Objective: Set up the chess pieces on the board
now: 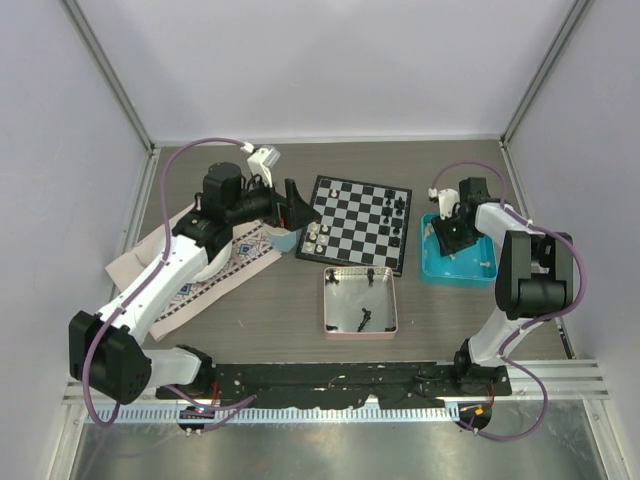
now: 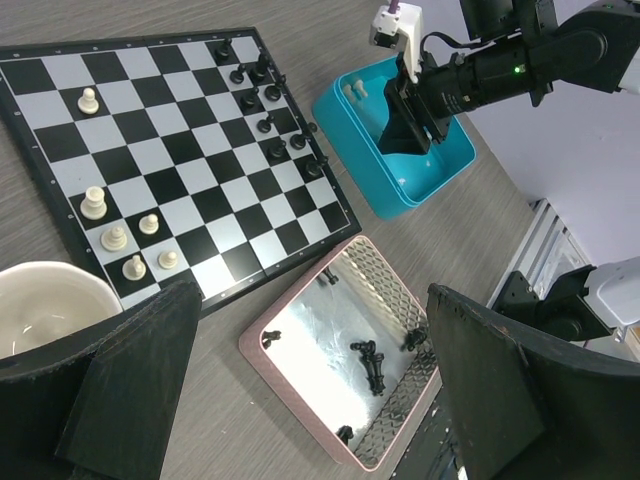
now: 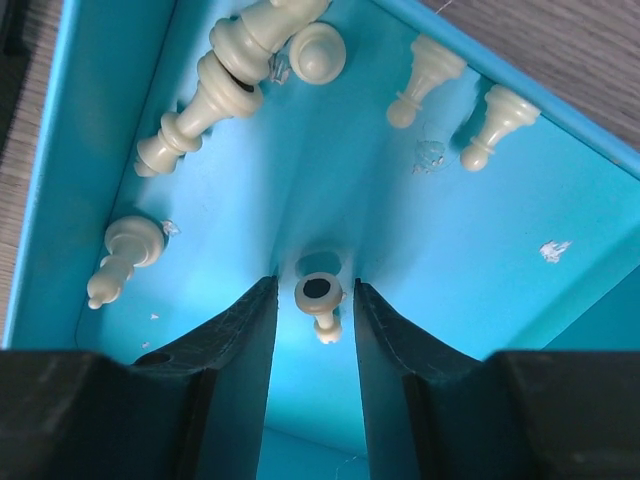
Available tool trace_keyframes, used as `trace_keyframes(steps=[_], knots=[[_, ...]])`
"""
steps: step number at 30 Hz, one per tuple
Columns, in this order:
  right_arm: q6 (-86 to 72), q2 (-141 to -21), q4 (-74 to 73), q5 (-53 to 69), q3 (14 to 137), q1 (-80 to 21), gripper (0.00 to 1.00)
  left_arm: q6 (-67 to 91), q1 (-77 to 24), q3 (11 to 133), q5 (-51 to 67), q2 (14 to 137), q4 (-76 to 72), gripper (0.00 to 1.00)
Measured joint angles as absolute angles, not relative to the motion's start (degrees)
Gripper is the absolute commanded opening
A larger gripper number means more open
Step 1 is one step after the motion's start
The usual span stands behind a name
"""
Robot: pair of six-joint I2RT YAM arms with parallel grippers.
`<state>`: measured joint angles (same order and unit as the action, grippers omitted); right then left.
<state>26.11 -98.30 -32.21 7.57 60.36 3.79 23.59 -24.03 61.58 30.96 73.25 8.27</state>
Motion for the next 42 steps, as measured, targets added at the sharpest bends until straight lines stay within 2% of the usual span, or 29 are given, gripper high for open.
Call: trace_keyframes(steps=[14,24,28,32,37,42], knots=[[30.74,-99.33,-32.58,8.95,60.88,3.75,0.39,23.62,-24.03,61.58,31.22,73.43,7.99,0.99],[33.1,-99.83,-33.39,9.47,61.56,3.49,0.19,24.36,-24.03,61.58,33.01,73.84,6.98,0.99],[32.14,-99.77,-34.13,10.41,61.93,3.77,0.15,25.91,-24.53,61.6,34.72,75.07,4.99,0.97],[27.77,-98.21,-36.12,14.11,63.48,5.65,0.08,25.26,-28.1,62.24,34.0,76.84,3.95,0.96],[15.4,-92.25,-36.82,22.87,66.46,11.9,0.1,20.34,-37.89,64.18,30.04,80.31,-0.86,0.93],[-0.4,-89.82,-35.53,32.38,69.21,17.67,0.11,14.57,-45.54,64.03,24.88,86.13,-14.61,0.92]])
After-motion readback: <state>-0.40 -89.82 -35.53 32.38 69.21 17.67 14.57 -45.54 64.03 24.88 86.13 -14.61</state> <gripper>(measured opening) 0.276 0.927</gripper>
